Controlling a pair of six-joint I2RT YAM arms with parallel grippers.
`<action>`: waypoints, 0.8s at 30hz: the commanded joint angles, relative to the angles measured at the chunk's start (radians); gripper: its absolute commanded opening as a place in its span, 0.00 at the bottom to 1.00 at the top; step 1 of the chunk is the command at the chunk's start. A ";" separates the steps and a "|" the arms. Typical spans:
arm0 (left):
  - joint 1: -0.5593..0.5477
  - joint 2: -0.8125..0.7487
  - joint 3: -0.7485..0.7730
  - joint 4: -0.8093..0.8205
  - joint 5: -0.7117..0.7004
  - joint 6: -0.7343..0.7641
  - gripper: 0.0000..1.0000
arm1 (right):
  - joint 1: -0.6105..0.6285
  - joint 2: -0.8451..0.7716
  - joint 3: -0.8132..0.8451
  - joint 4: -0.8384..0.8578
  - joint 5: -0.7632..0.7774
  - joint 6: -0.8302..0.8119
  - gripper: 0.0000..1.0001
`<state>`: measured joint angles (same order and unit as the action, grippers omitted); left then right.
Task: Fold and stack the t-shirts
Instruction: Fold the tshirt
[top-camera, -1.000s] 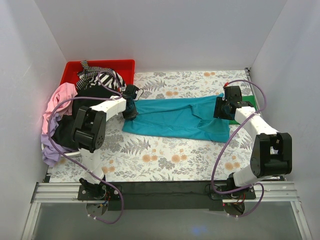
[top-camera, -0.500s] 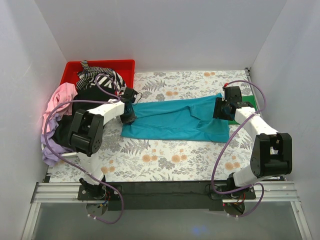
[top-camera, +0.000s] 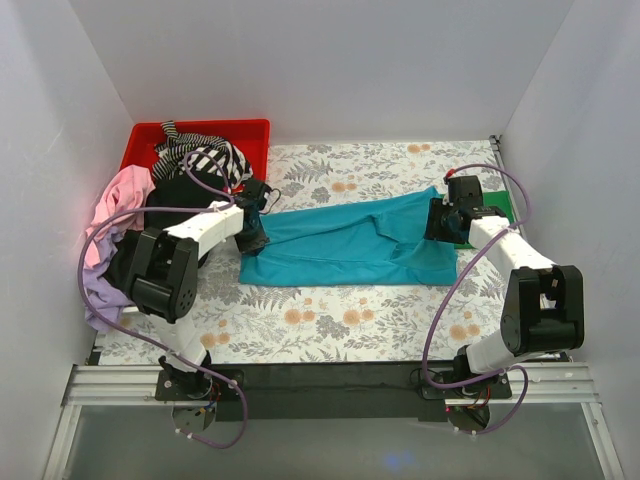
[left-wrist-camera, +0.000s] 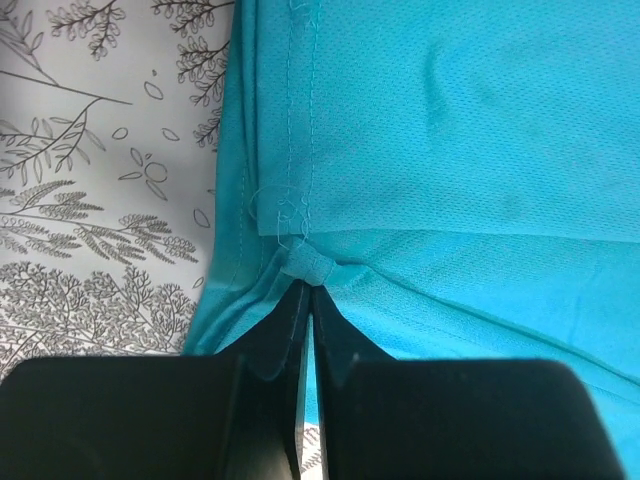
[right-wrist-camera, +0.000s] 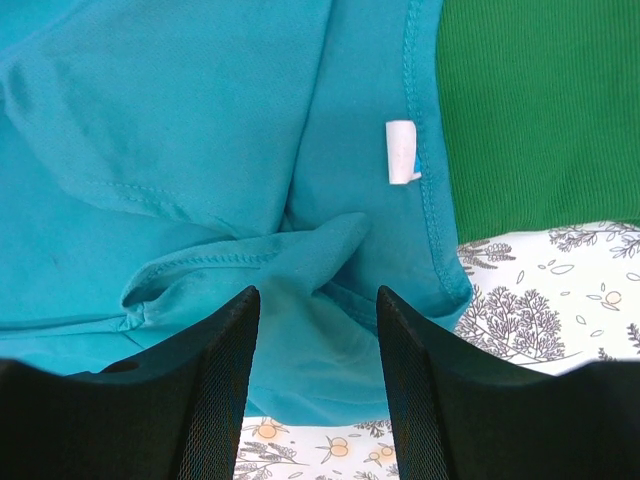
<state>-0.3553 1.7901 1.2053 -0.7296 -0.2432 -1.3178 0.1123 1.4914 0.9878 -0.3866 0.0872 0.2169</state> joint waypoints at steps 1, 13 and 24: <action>0.003 -0.075 -0.009 -0.031 -0.011 -0.011 0.00 | -0.003 -0.023 -0.009 0.025 -0.014 -0.010 0.57; 0.003 -0.104 -0.030 -0.076 -0.001 -0.014 0.09 | -0.003 -0.023 -0.017 0.028 -0.030 -0.008 0.57; 0.003 -0.106 -0.078 -0.090 -0.025 -0.037 0.00 | -0.005 -0.025 -0.018 0.031 -0.032 -0.007 0.57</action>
<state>-0.3553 1.7370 1.1507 -0.7952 -0.2386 -1.3327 0.1123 1.4914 0.9684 -0.3855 0.0635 0.2134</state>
